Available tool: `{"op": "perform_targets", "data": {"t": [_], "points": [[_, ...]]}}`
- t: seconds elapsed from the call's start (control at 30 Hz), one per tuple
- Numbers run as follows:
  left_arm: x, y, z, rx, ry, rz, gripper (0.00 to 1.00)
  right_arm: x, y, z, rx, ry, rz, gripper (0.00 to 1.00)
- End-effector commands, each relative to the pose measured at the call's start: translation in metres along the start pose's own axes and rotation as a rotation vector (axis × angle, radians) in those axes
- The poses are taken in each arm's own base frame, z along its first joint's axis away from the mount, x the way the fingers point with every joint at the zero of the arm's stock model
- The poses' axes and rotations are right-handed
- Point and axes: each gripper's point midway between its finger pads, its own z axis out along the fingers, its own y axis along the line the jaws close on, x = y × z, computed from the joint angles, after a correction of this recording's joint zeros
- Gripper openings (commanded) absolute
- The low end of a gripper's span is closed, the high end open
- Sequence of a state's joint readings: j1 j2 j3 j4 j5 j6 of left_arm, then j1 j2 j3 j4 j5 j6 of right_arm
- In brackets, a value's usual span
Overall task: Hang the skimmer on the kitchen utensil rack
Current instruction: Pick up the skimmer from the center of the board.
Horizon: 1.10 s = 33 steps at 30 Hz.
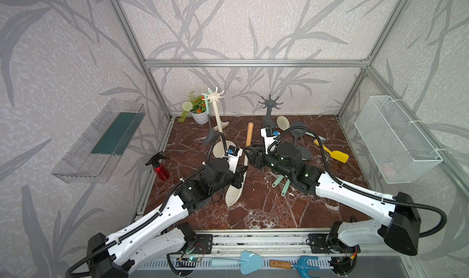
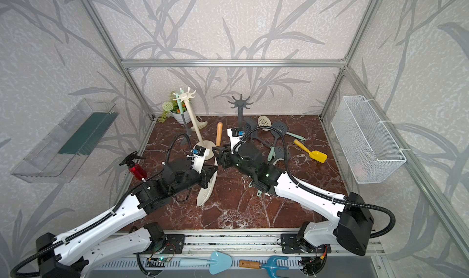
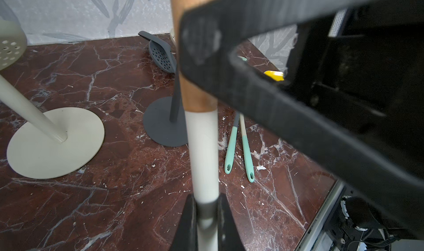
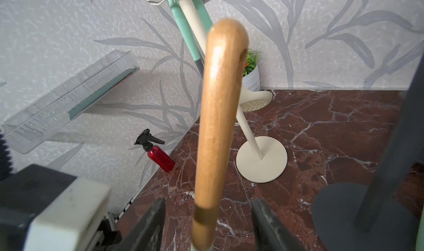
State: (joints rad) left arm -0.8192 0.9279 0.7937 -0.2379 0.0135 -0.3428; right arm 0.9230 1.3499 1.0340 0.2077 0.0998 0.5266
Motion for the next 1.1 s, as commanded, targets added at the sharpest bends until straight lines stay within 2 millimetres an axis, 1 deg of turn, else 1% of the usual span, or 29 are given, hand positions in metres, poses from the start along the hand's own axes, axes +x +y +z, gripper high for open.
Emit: {"op": "perform_targets", "data": {"t": [0.0,0.07,0.17,0.27,0.33,0.4,0.53,0.63,0.73,0.87,0.93,1.03,1.07], "points": [[-0.028,-0.012,-0.007,0.015,-0.087,0.035,0.0,-0.008,0.001,0.003,0.022,-0.017,0.034,0.6],[-0.028,-0.014,-0.008,0.017,-0.089,0.042,0.0,-0.008,0.002,0.006,0.019,-0.021,0.042,0.59],[-0.027,-0.015,-0.008,0.018,-0.089,0.046,0.0,-0.014,0.008,0.006,-0.007,-0.039,0.048,0.48],[-0.026,-0.013,-0.008,0.008,-0.091,0.045,0.0,-0.02,0.014,0.006,-0.036,-0.058,0.053,0.31],[-0.025,-0.012,-0.008,0.0,-0.095,0.039,0.0,-0.023,0.016,0.004,-0.047,-0.072,0.067,0.13],[-0.025,-0.008,-0.007,-0.018,-0.099,0.038,0.02,-0.025,0.017,0.003,-0.052,-0.078,0.082,0.07],[-0.026,0.0,-0.006,-0.067,-0.103,0.04,0.16,-0.029,0.022,-0.001,-0.072,-0.081,0.094,0.05],[-0.025,0.0,-0.001,-0.075,-0.089,0.05,0.22,-0.031,0.024,-0.005,-0.084,-0.085,0.103,0.03],[-0.024,0.0,0.003,-0.073,-0.086,0.047,0.25,-0.03,0.027,-0.008,-0.1,-0.082,0.11,0.04],[-0.024,0.002,0.006,-0.087,-0.088,0.041,0.26,-0.031,0.029,-0.011,-0.107,-0.087,0.109,0.04],[-0.024,0.003,0.007,-0.093,-0.092,0.038,0.24,-0.031,0.03,-0.012,-0.111,-0.085,0.105,0.04],[-0.025,0.006,0.007,-0.105,-0.102,0.037,0.1,-0.028,0.031,-0.011,-0.11,-0.077,0.099,0.05],[-0.026,0.006,0.006,-0.108,-0.106,0.037,0.02,-0.027,0.03,-0.011,-0.109,-0.076,0.095,0.05]]}}
